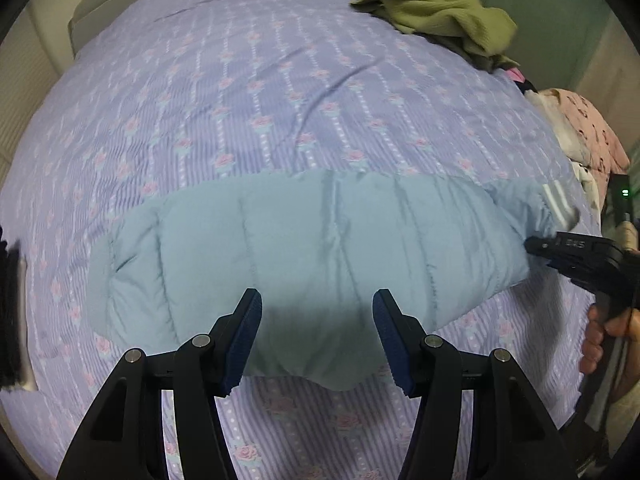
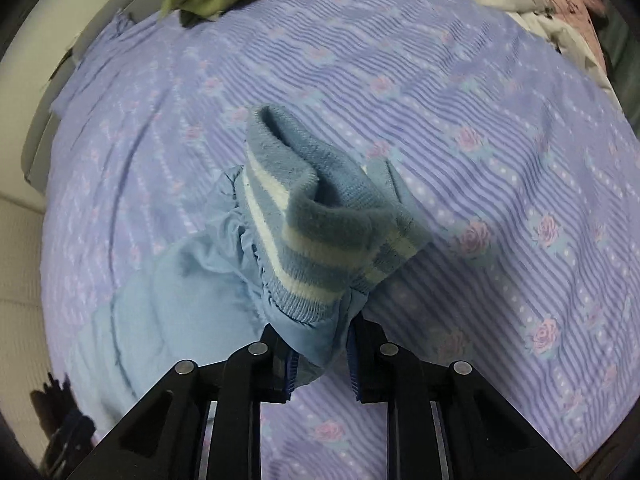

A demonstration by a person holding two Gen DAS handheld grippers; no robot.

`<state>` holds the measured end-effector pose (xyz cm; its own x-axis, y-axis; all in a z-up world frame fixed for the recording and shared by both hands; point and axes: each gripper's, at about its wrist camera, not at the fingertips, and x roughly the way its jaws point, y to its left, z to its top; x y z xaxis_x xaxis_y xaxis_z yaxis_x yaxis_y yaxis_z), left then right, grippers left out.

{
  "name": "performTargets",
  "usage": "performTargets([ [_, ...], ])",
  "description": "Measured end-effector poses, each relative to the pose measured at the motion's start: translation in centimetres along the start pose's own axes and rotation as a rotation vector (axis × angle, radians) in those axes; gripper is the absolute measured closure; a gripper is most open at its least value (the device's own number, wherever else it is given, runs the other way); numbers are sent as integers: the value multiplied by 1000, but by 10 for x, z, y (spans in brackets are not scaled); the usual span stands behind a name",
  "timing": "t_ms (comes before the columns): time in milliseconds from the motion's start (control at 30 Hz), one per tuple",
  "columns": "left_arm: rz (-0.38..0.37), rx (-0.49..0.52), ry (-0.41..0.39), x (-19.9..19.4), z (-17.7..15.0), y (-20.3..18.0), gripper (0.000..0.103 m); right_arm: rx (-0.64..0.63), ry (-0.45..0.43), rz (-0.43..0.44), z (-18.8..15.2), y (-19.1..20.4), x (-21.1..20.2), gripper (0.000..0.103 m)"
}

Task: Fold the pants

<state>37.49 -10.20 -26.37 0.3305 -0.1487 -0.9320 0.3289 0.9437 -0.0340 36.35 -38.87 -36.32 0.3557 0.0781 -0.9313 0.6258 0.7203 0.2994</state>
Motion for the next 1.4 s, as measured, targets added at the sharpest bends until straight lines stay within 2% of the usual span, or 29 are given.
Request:
performTargets([
  [100, 4, 22, 1, 0, 3, -9, 46, 10, 6, 14, 0, -9, 7, 78],
  [167, 19, 34, -2, 0, 4, -16, 46, 32, 14, 44, -5, -19, 8, 63],
  [267, 23, 39, 5, 2, 5, -24, 46, 71, 19, 97, -3, -33, 10, 46],
  [433, 27, 84, 24, 7, 6, -44, 46, 113, 3, 230, 8, -48, 16, 30],
  [533, 31, 122, 28, 8, 7, -61, 46, 191, 60, 314, 12, -58, 42, 30],
  [633, 11, 142, 11, 6, 10, -72, 46, 266, 70, 391, 13, -66, 55, 32],
  [667, 0, 148, 2, 6, 12, -74, 46, 275, 73, 409, 11, -66, 54, 49],
  [733, -16, 156, -16, 6, 16, -77, 46, 303, 95, 453, 9, -73, 52, 60],
  [767, -25, 157, -24, 8, 19, -78, 51, 305, 90, 460, 9, -74, 48, 64],
  [800, -32, 152, -27, 10, 22, -79, 61, 300, 80, 462, 8, -72, 42, 65],
  [867, -40, 119, -10, 20, 28, -76, 74, 262, 44, 449, 8, -65, 22, 67],
  [1000, -104, 16, 80, 49, 34, -67, 91, 160, -38, 391, 6, -52, -26, 67],
  [1167, -116, 82, 160, 80, 30, -92, 92, 95, -83, 400, 15, -45, -62, 69],
  [1267, -109, 62, 212, 97, 28, -96, 92, 44, -95, 383, 14, -37, -77, 68],
  [1400, -88, 62, 279, 110, 33, -95, 92, -74, -111, 314, 11, -9, -87, 69],
])
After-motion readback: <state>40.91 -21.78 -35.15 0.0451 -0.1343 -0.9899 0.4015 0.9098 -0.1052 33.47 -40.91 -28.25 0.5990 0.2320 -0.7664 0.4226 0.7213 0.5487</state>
